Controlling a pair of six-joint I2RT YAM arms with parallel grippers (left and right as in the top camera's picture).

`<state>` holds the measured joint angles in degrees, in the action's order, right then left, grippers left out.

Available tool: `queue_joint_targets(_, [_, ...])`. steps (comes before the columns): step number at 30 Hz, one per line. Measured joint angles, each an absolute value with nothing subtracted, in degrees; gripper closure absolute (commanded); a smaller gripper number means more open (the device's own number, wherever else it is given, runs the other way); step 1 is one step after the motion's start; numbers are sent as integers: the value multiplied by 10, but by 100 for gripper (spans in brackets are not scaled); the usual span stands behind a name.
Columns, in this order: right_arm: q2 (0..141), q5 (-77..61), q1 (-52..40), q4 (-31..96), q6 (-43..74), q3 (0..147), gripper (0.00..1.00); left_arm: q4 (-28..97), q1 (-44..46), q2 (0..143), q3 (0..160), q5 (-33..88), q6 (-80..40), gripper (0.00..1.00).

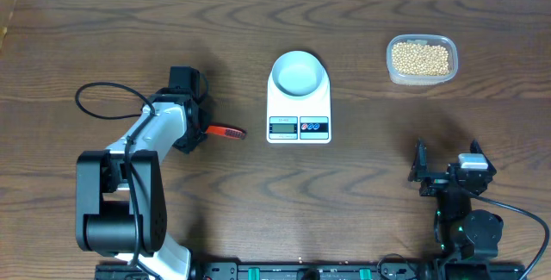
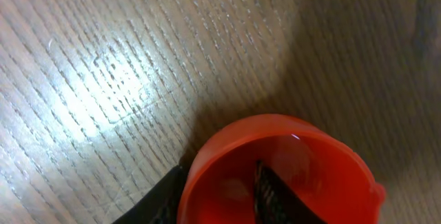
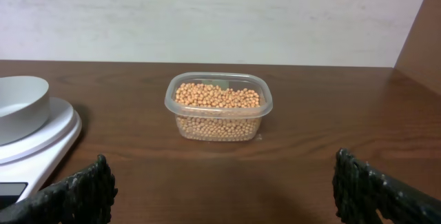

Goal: Scoop item into bowl and weigh 50g on scale
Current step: 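Lower the left gripper and grasp the red scoop's cup rim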

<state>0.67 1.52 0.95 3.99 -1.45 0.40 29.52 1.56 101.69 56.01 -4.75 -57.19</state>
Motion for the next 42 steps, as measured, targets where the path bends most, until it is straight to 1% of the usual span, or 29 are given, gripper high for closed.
queue_joint_targets(7, [7,15,10,40,-14,4,1,295,15,1017,560,-48,-572,70])
queue_joint_targets(13, [7,15,10,40,-15,4,1,295,16,1017,560,-49,-572,72])
queue_joint_targets(16, [7,15,10,40,-14,4,1,295,15,1017,560,-49,-573,81])
queue_joint_targets(18, [7,15,10,40,-14,4,1,294,16,1017,560,-49,-572,90])
queue_joint_targets(20, [7,15,10,40,-14,4,1,294,16,1017,560,-49,-571,92])
queue_joint_targets(30, [7,15,10,40,-15,4,1,293,15,1017,560,-49,-568,93])
queue_joint_targets(38, [7,15,10,40,-14,4,1,291,15,1017,560,-49,-523,93])
queue_joint_targets(42, [7,15,10,40,-14,4,1,291,15,1017,560,-49,-519,93])
